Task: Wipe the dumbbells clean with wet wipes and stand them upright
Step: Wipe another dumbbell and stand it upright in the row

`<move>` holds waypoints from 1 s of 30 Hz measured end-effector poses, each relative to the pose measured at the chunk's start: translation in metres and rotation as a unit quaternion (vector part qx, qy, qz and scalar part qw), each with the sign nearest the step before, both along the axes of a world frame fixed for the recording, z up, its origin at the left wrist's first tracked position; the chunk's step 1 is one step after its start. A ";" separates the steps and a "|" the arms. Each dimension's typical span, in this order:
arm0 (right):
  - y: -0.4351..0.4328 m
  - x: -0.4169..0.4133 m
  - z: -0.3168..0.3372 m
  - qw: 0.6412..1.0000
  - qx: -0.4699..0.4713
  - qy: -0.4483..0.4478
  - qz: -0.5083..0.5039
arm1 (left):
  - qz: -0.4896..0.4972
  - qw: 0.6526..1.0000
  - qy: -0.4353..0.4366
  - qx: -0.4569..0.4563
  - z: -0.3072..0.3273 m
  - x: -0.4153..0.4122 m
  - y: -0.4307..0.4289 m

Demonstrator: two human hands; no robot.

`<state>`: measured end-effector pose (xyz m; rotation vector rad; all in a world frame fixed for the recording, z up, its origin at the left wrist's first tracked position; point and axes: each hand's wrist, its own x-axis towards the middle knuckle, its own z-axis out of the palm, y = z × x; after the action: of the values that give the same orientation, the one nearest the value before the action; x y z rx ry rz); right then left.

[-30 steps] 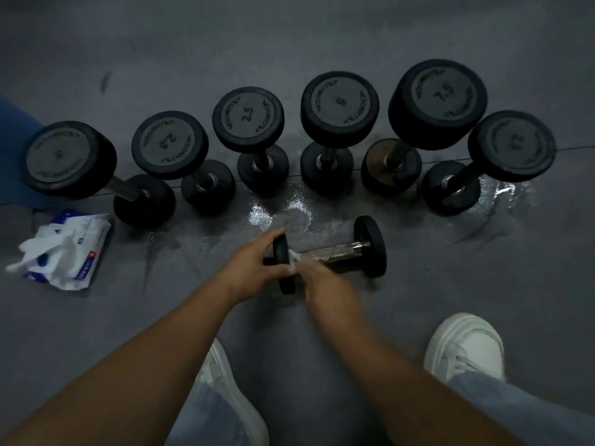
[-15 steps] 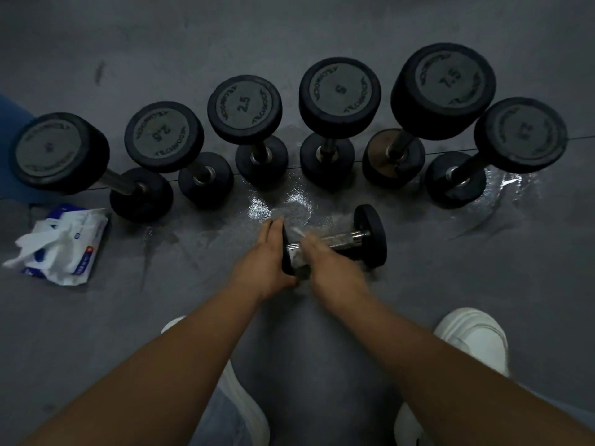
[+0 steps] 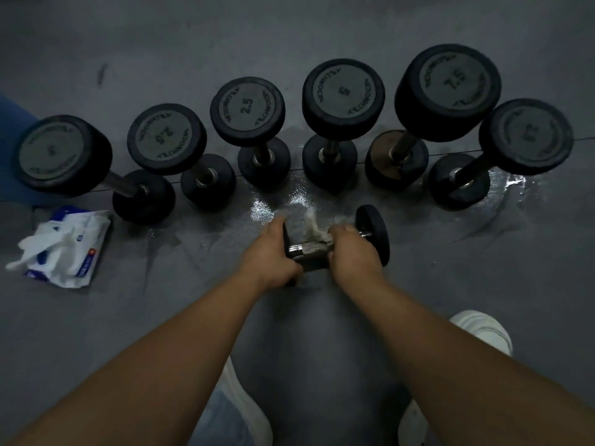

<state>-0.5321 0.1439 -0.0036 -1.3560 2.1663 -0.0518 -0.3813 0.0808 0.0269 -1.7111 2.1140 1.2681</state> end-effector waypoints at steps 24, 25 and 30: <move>0.036 0.025 -0.001 0.997 -0.071 -0.024 -0.017 | -0.067 0.997 -0.035 -0.021 -0.020 0.015 0.006; 0.038 0.029 0.001 0.996 -0.066 -0.044 0.028 | -0.068 0.997 -0.032 -0.025 -0.020 0.014 0.005; 0.027 0.029 0.008 0.972 -0.200 -0.121 -0.024 | -0.071 0.997 -0.017 -0.021 -0.021 0.015 0.003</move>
<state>-0.5031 0.1714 0.0048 -1.4228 2.0457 -0.6699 -0.3666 0.0840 0.0063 -1.5551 2.2136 1.1558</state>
